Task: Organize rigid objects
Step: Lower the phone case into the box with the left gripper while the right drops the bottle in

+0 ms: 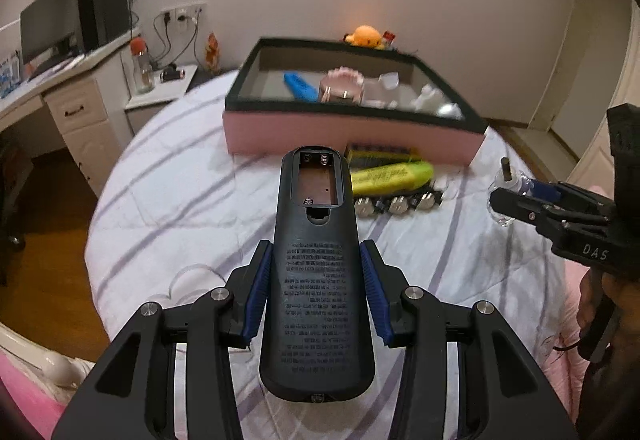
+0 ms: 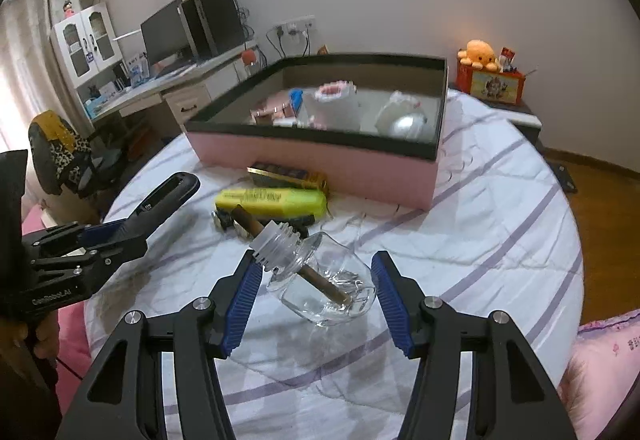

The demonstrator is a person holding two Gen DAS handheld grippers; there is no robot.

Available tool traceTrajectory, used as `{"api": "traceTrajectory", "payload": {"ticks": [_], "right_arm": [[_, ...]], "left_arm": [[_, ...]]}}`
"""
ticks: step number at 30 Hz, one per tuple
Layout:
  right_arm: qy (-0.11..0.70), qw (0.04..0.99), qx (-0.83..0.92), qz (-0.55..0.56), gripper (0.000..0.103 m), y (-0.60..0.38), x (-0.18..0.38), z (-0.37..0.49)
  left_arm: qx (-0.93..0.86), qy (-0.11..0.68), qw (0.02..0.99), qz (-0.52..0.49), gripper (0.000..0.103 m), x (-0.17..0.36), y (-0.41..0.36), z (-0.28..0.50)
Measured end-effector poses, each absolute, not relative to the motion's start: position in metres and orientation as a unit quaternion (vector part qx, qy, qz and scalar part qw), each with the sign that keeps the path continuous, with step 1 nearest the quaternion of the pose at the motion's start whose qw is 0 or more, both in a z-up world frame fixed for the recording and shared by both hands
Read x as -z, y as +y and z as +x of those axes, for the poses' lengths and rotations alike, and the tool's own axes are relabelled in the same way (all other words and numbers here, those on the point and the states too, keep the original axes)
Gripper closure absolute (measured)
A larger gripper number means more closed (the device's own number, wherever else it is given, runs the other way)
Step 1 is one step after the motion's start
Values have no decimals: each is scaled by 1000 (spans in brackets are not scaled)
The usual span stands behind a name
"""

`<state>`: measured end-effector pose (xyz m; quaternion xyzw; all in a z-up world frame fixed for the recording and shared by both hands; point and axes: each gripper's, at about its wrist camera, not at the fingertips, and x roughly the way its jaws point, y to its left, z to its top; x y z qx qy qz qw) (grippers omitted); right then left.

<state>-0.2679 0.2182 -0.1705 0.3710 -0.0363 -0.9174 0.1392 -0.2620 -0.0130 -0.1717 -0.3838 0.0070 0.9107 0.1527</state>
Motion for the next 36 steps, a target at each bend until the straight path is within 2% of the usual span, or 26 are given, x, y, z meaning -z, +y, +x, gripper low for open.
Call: {"api": "traceTrajectory", "payload": {"ticks": [13,19,26,36], "right_arm": [[-1,143,941,307,45,218,103,-288],[14,138,945,297,45,224,89,-321],[32,125,944,304,45,232,92,-378],[35,112,925,362,45,250,140,-464]], "left_arm": [[-940,27,164,-297,59,89,1,-286],[-940,46,180,-287,59,73,20,-324],[-934,56,190,-299,59,80,33,-377],[-915,50,179,-358,59,128,38,-462]]}}
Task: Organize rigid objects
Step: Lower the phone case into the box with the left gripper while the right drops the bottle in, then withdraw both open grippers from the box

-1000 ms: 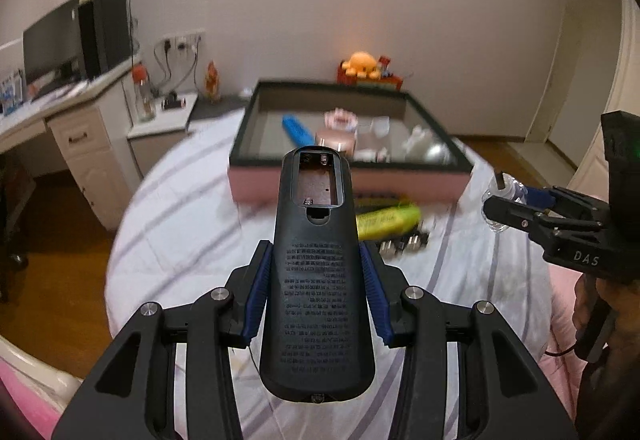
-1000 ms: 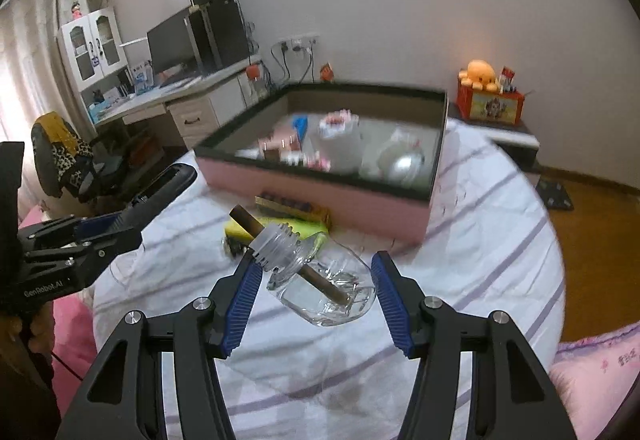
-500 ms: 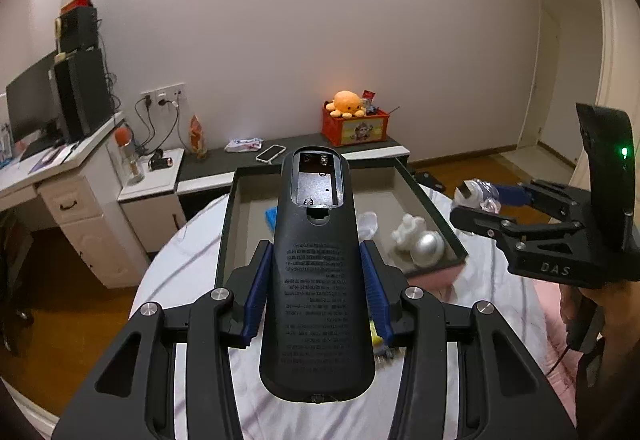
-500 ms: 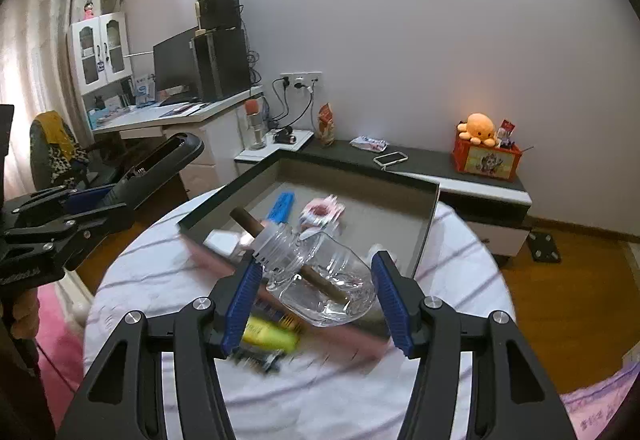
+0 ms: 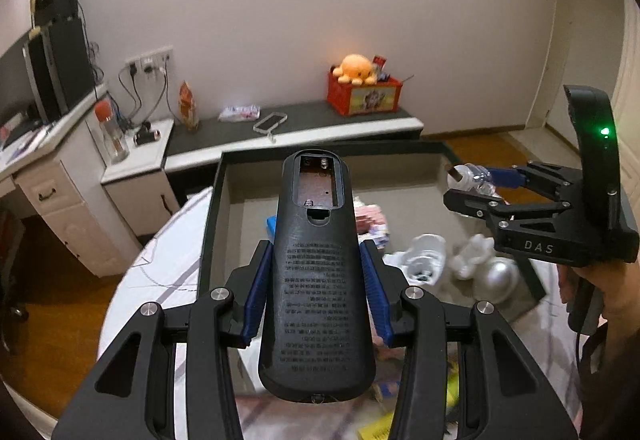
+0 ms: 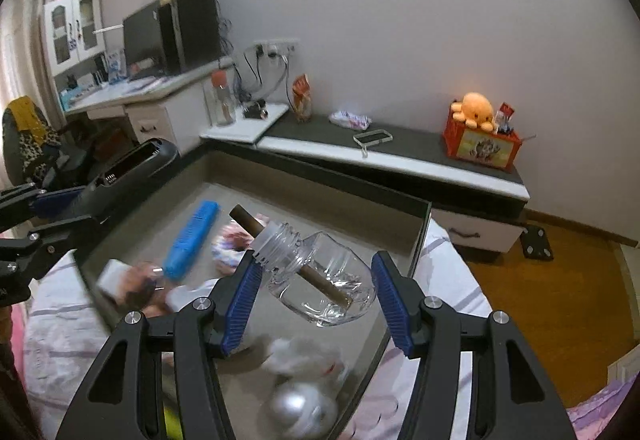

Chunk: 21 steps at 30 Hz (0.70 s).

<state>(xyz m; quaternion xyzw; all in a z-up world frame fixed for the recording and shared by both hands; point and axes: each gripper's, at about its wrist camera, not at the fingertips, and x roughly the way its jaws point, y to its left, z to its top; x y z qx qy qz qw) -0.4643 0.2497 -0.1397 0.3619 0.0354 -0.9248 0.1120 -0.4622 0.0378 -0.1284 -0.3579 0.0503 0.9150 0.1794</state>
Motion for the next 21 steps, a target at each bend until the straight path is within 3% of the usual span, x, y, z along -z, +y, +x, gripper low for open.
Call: {"api": "traceTrajectory", "payload": {"ticks": [9,11,14,16,21], "right_arm": [[30,103,926,362,44,257,152,-485],[16,106,926,362,42,259,151,-486],[16,103,929,354,31,258,147,-479],[13,104,931,349,21,256,143,-476],[7,102,936,338,21,254,128,-456]], "left_arm": [[-913,43,157,-375,55,156,37,-479],[-919,37,147,-365,32,153,32,-475],[-927,34,137,-349,17,149,27,-469],[-927,33,135,-349,12,146,23,-466],[-929,29,127,-348,4,137,12,-442]]}}
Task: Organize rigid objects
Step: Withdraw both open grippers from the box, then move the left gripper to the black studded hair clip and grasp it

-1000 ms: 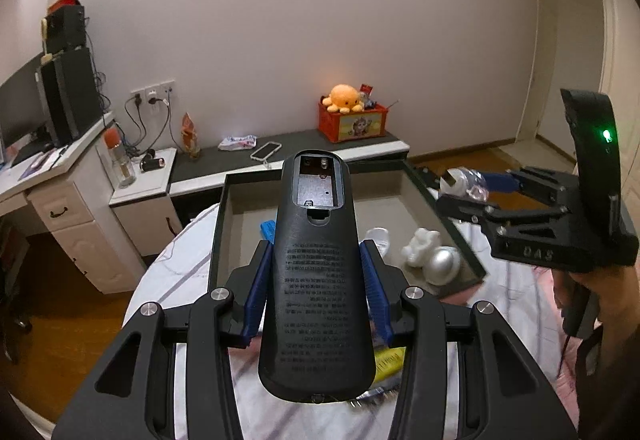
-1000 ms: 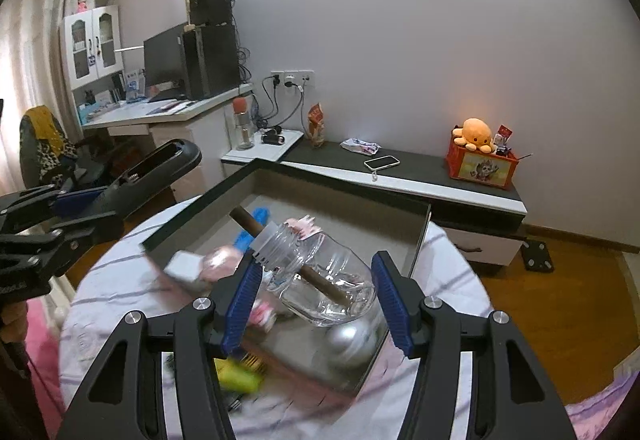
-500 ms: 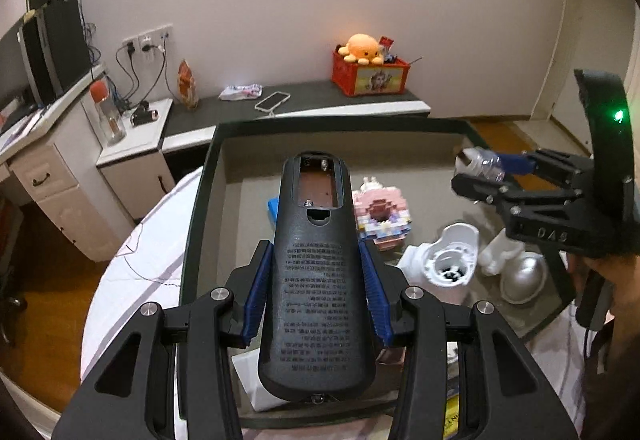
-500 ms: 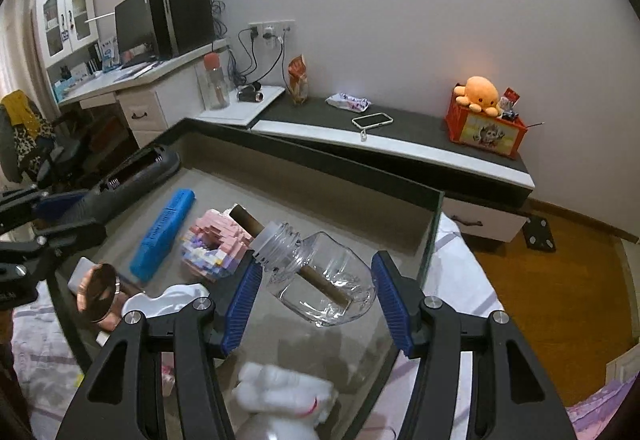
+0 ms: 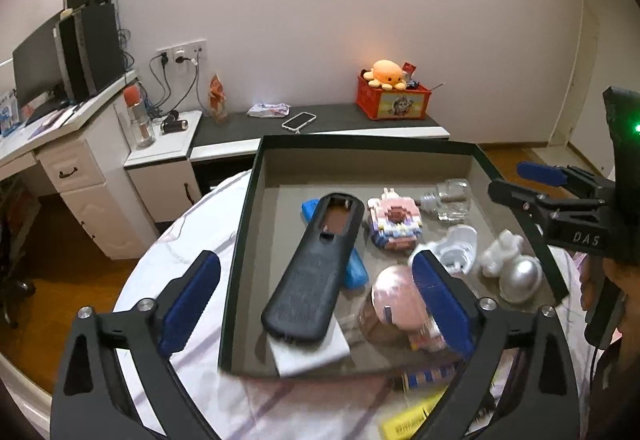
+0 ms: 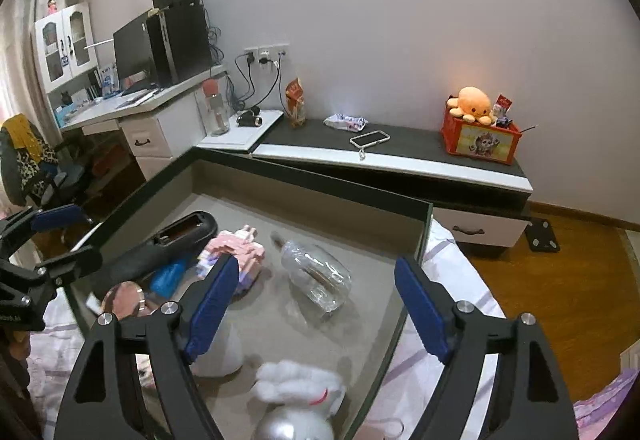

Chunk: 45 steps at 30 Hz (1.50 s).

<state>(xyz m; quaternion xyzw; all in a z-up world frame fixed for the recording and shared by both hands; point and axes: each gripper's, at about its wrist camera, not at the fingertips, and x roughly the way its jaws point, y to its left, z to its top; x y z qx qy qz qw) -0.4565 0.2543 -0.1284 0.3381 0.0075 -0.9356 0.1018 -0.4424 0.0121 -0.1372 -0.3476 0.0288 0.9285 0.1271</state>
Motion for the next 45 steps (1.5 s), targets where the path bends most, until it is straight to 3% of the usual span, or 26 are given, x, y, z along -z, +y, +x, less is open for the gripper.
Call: {"api": "traceTrajectory", "payload": {"ticks": [4,7,25,45], "right_arm": [[1,91,944,318,20,254,112,-429],[0,87,951,297,11,250,99,-404],[-27,88,954,284,11,236,101,-274],[-84,66,930,352,11,298,169,-274]], "left_arm": [[-934,18,113,-340,2,128,2,-412],[-938,7,101,-332,0,122,-2,-391],[-937,25,100,-333,0,118,15,-271],[-889,52,128,-437,0,191,106,-302]]}}
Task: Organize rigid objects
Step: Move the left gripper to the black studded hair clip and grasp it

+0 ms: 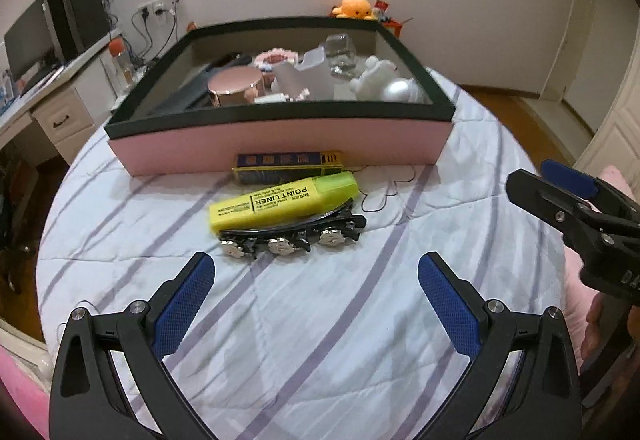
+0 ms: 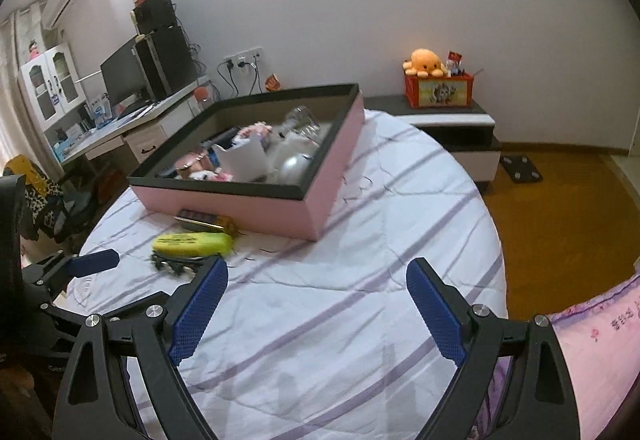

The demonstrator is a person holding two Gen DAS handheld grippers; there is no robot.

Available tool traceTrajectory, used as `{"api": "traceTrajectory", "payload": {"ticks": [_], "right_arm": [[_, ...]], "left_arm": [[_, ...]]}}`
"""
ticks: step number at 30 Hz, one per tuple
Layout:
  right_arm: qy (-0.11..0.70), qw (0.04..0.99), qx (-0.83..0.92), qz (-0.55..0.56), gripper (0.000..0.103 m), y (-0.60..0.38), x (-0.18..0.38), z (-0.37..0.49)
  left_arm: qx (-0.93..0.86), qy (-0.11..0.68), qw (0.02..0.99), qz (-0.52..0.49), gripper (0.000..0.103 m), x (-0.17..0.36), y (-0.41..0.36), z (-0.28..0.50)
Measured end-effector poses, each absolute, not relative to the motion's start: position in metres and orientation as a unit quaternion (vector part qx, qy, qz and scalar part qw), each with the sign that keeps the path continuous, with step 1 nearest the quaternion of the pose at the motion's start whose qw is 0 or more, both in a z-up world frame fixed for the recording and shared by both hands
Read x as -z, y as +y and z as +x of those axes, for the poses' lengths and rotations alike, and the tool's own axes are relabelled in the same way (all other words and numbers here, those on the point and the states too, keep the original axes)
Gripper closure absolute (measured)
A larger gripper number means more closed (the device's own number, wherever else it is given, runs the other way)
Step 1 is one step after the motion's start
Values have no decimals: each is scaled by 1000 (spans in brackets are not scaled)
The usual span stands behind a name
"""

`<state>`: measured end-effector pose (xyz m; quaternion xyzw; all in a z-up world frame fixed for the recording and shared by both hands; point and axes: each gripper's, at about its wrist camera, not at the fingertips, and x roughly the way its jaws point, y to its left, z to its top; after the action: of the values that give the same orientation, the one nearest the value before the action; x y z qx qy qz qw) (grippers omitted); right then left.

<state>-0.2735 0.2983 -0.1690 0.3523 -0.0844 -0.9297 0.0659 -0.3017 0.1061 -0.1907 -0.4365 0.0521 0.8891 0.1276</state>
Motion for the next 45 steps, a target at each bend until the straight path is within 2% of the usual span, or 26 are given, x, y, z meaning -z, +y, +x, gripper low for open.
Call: {"api": "traceTrajectory", "payload": {"ticks": [15,19,27,33,40,45], "right_arm": [[-93,82,918,377,11,302,191,-292],[-89,85,915,384,11,298,193,-293],[-71,94,914,389,11,277,190,-293],[-52,111,909,399,11,251,191,-294],[-41,115,907,403,11,238,190,-294],[-40,106,906,407,11,241,191,-294]], "left_arm": [[-880,12,88,-466,0,214,103,-333],[-879,21,76,-470,0,217,94,-334],[-879,27,35,-475,0,218,49,-321],[-881,-7,10,-473,0,219,2,-308],[-883,-31,74,-463,0,209,20,-299],[-883,-15,55,-467,0,217,32,-316]]}}
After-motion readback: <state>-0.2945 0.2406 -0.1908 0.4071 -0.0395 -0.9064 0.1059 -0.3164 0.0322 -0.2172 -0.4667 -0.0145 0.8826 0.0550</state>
